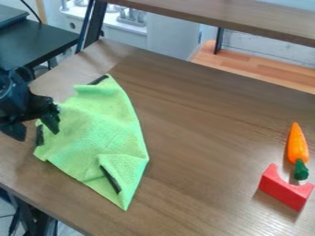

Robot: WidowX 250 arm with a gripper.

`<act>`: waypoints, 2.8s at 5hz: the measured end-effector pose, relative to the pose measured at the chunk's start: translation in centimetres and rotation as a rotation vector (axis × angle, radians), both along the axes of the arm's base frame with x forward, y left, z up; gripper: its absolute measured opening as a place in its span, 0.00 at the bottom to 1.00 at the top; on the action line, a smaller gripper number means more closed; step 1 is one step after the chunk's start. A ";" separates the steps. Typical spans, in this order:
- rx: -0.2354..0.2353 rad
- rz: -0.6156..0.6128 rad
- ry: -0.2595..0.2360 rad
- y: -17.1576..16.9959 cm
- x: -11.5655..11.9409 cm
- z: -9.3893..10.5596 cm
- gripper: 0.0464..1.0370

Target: Unfold the cloth from left to right

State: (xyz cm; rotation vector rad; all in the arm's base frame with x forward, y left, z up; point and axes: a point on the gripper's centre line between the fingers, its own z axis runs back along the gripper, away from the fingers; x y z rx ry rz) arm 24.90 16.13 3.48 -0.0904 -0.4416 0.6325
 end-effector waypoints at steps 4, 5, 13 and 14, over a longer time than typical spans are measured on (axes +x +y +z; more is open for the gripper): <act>0.045 0.086 0.068 1.0 0.4 -2.0 0.21; -0.012 0.070 0.090 0.0 0.1 -1.7 0.08; -0.066 0.285 0.263 1.5 -0.4 1.7 0.55; -0.053 0.294 0.260 1.8 -0.2 2.0 0.46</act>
